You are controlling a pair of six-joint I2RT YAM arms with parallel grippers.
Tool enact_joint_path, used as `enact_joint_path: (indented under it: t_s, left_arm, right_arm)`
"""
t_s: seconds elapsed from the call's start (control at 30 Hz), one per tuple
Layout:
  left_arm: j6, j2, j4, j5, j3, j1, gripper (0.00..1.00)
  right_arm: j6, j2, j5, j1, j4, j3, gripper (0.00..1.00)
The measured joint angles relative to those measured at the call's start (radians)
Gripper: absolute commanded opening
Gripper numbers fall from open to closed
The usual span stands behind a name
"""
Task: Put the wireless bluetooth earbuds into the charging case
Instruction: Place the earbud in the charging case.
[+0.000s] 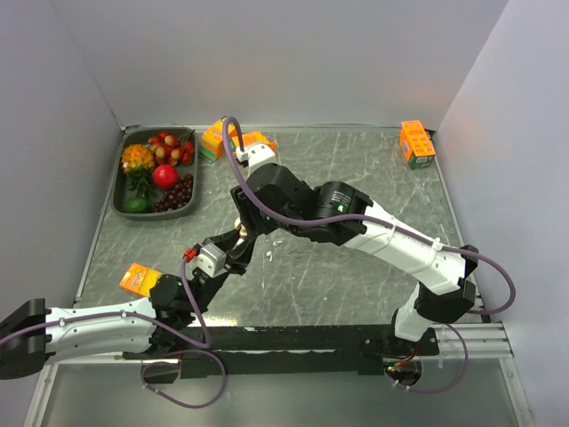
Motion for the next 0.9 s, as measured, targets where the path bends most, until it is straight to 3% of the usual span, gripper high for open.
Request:
enact_joint_path:
  t_s: [0.9]
  left_arm:
    - [0.004, -0.01, -0.035, -0.012, 0.0, -0.001, 0.01]
  right_arm:
    - [0.038, -0.016, 0.042, 0.026, -0.004, -0.051, 0.57]
